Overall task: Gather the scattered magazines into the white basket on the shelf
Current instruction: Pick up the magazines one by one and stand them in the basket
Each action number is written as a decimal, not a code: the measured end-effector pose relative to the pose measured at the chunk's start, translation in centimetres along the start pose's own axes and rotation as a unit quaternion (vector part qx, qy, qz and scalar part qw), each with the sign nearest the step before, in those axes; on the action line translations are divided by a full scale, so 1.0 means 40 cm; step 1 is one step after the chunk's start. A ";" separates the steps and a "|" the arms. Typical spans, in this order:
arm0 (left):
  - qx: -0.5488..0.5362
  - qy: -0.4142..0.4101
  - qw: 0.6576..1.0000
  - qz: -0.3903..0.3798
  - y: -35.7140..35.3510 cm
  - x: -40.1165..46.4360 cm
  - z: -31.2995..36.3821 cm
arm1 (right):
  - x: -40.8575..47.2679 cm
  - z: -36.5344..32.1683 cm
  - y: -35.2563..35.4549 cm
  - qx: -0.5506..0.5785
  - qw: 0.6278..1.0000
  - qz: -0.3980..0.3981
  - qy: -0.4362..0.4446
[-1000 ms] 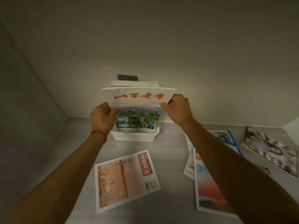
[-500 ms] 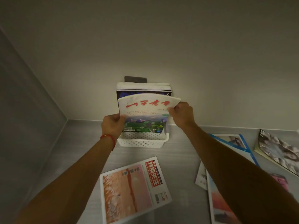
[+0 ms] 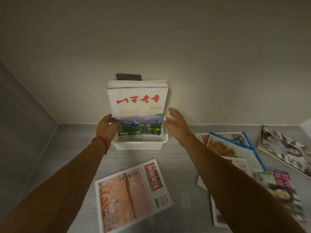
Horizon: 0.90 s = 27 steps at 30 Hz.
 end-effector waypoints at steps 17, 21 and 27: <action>0.277 -0.098 0.910 -0.292 -0.666 -0.615 -0.196 | -0.442 0.713 0.502 -0.373 0.904 -0.015 -0.209; 0.395 -0.077 0.873 -0.275 -0.775 -0.642 -0.203 | -0.475 0.767 0.619 -0.357 0.903 -0.012 -0.237; 0.380 0.035 0.911 -0.159 -0.811 -0.614 -0.203 | -0.494 0.815 0.752 -0.353 0.897 -0.018 -0.264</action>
Point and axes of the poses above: each hand's wrist, its own x-axis towards the middle knuckle, its own y-axis out of the back of the hand, z = x × y, the point moved 5 cm from there along x, towards the middle knuckle
